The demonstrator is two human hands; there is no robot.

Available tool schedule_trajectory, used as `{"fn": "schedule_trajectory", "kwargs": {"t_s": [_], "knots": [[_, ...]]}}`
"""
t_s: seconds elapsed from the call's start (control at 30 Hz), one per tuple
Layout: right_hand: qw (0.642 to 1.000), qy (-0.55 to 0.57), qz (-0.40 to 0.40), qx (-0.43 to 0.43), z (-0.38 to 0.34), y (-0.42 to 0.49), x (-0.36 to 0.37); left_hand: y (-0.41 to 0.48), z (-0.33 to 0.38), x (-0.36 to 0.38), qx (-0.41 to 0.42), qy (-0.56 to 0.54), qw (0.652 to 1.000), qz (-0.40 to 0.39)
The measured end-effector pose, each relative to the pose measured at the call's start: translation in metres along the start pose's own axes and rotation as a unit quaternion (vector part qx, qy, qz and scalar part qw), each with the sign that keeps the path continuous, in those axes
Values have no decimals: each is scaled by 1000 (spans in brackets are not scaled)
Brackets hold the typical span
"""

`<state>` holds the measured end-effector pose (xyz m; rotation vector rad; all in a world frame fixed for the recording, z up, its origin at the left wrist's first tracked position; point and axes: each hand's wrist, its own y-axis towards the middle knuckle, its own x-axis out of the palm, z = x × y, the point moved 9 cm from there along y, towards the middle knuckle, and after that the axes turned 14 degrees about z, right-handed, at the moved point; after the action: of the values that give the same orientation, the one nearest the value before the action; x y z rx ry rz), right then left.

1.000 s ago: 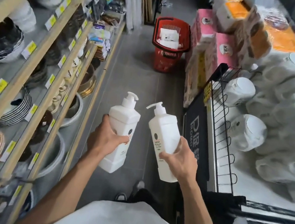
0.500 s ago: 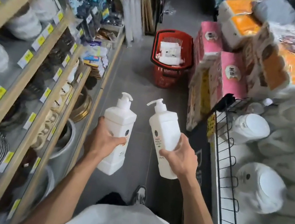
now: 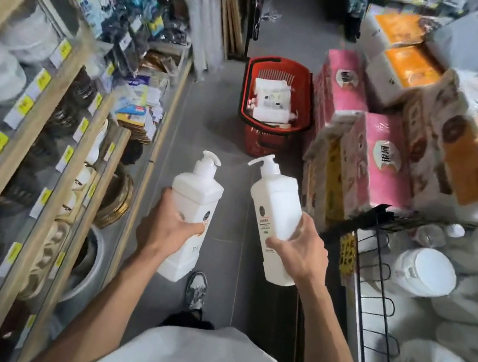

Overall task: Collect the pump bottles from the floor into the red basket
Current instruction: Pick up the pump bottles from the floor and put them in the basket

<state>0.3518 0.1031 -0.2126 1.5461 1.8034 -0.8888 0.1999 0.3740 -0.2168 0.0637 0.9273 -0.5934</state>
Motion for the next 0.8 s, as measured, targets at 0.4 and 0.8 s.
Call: {"fn": "schedule_trajectory", "kwargs": {"t_s": [0.4, 0.8], "knots": [[1000, -3, 4, 24, -82, 109, 46, 145, 53, 4, 20, 1, 1000, -19], [999, 10, -15, 30, -119, 221, 65, 237, 111, 26, 23, 12, 1000, -8]]}}
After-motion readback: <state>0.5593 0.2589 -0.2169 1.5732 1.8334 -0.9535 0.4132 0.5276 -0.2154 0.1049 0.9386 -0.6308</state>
